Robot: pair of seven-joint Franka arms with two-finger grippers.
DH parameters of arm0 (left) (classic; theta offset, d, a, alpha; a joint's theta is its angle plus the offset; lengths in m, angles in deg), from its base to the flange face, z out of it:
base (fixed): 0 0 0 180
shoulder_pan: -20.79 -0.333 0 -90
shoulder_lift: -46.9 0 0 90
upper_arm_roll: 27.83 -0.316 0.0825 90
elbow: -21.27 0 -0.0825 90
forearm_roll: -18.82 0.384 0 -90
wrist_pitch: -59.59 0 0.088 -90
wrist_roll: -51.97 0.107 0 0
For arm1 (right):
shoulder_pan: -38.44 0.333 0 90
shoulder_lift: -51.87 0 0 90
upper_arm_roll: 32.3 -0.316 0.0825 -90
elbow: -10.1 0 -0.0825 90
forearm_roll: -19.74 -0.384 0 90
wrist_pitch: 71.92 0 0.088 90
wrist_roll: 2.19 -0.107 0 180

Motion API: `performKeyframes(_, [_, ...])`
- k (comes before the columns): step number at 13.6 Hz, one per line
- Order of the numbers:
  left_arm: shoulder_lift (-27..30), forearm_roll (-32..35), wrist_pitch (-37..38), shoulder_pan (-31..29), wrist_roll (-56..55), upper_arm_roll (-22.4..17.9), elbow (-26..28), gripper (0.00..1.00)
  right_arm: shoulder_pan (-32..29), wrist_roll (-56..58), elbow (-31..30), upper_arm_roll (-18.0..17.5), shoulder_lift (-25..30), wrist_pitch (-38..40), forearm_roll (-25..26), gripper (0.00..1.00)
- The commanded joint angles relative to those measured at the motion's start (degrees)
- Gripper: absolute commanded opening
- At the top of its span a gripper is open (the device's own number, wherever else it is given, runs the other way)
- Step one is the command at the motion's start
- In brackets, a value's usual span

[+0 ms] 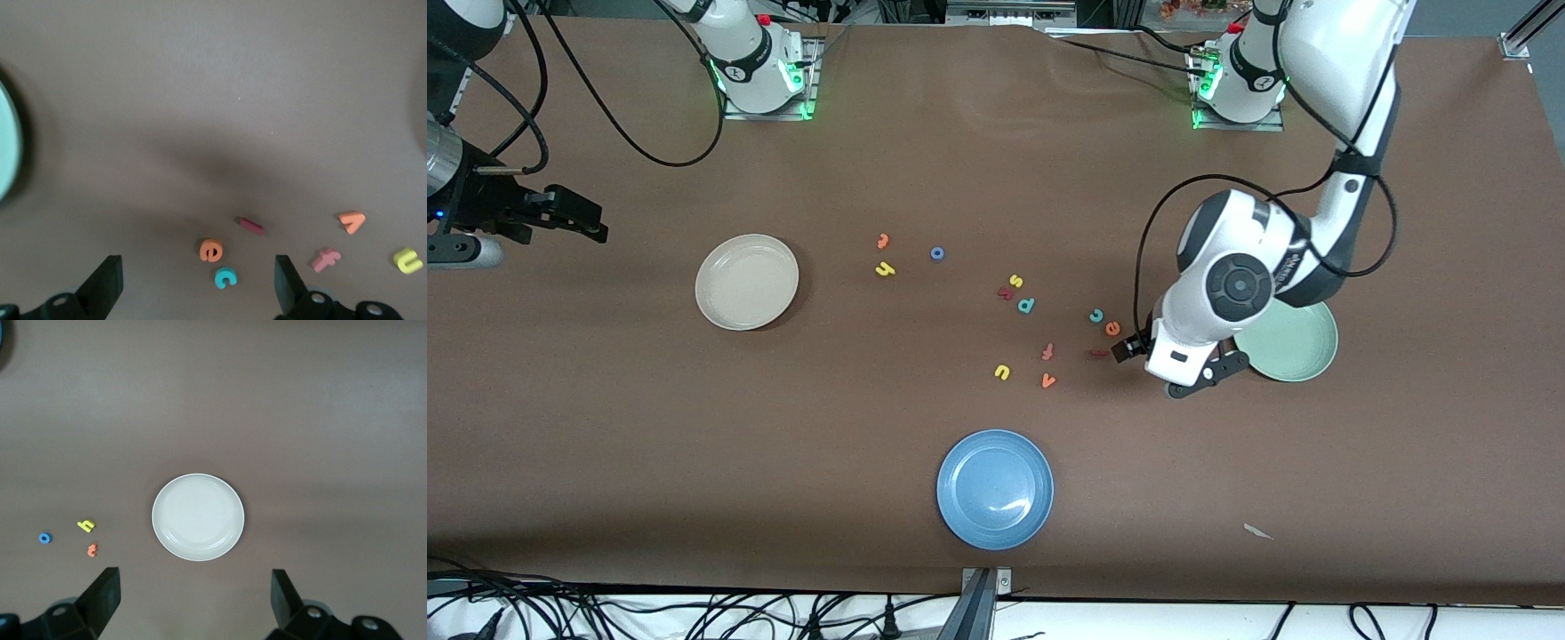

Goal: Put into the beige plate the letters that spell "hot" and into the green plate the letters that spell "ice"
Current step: 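Reach the left gripper toward the orange letter e among the letters, then grasp the orange e with the left gripper while the right gripper moves out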

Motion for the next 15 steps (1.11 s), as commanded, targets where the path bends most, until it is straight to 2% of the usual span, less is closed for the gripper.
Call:
performKeyframes(1, [-1.7, -1.7, -4.0, 1.7, -2.6, -0.7, 2.2, 1.0, 0.1, -0.1, 0.5, -0.1, 0.0, 0.8, -0.7, 1.0])
performKeyframes(4, [-4.9, -1.7, -7.0, 2.0, -2.7, -0.6, 2.5, 1.0, 0.8, -0.6, 0.4, -0.1, -0.2, 0.9, -1.1, 1.0])
performKeyframes(7, [-5.8, -1.8, -11.9, 1.1, -2.2, 0.9, 5.3, 1.0, 3.4, -2.0, 0.4, -0.1, -1.6, 0.4, -1.3, 1.0])
performKeyframes(11, [-5.6, -2.0, -11.9, 1.1, -1.5, 1.8, 7.2, 0.99, 6.3, -2.4, 0.8, -0.1, -4.2, -0.1, -0.8, 1.0])
performKeyframes(15, [-5.1, -1.9, -12.0, 1.0, 5.3, 2.6, 9.7, 0.97, 11.0, -3.6, 3.5, 0.4, -8.2, -0.4, -0.4, 1.0])
